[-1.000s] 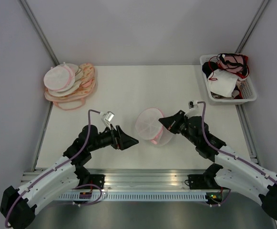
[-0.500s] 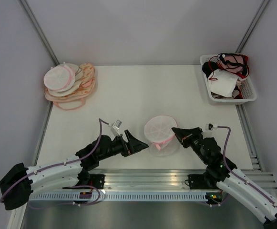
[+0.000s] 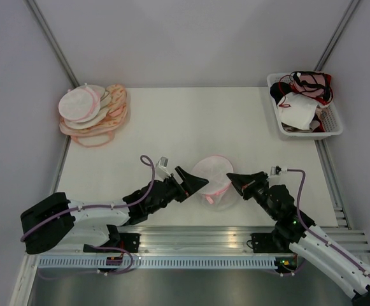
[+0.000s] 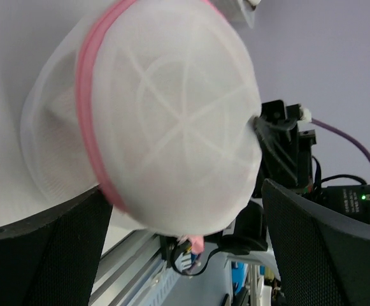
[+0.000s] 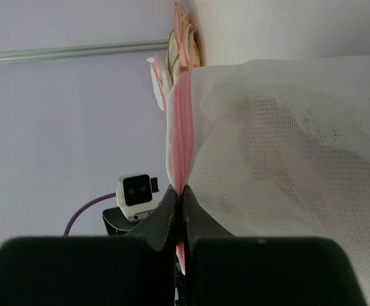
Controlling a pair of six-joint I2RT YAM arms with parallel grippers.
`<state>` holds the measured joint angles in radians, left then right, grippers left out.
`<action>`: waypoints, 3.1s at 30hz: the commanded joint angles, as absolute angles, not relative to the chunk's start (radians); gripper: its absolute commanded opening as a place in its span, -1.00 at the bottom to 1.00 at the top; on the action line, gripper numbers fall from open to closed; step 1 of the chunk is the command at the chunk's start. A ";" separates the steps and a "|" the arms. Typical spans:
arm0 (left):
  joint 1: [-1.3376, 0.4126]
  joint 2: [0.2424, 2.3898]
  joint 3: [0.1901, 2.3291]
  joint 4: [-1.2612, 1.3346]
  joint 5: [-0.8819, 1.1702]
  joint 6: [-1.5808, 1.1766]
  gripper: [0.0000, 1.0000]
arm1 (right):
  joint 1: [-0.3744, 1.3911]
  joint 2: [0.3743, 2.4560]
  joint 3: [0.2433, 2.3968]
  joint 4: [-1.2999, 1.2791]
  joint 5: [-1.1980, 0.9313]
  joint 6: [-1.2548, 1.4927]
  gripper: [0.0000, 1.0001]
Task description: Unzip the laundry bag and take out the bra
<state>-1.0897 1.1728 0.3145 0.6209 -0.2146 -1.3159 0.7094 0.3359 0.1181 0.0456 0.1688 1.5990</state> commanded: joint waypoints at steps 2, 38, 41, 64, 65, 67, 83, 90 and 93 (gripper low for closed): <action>-1.097 1.235 0.354 0.799 -0.301 -1.367 0.99 | 0.713 0.360 0.126 0.127 0.062 1.568 -0.99; -1.097 1.052 0.420 0.308 -0.555 -1.402 -0.96 | 1.018 0.728 0.509 -0.219 0.135 0.720 0.18; -1.097 1.068 0.451 0.290 -0.551 -1.401 -0.96 | 1.081 0.785 0.512 -0.183 0.164 0.710 0.15; -1.097 1.022 0.414 0.305 -0.469 -1.419 -0.95 | 1.258 1.022 0.611 -0.123 0.623 0.600 -0.64; -1.097 1.016 0.413 0.305 -0.468 -1.417 -0.96 | 1.261 1.017 0.611 -0.130 0.635 0.600 -0.73; -1.097 1.011 0.413 0.301 -0.459 -1.411 -0.96 | 1.272 1.002 0.614 -0.150 0.661 0.601 -0.95; -1.094 0.730 0.319 0.112 -0.419 -1.278 -0.95 | 1.276 0.894 0.634 -0.417 0.784 0.644 -0.99; -1.075 0.632 0.334 0.132 -0.203 -0.861 -0.95 | 1.276 0.873 0.635 -0.433 0.798 0.623 -0.99; -1.049 0.664 0.369 0.143 -0.036 -0.729 -0.95 | 1.278 0.865 0.637 -0.433 0.789 0.615 -0.99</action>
<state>-1.0714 0.6468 0.3103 0.1055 -0.2226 -0.9691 1.2755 0.8825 0.6003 -0.4164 0.7609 0.6312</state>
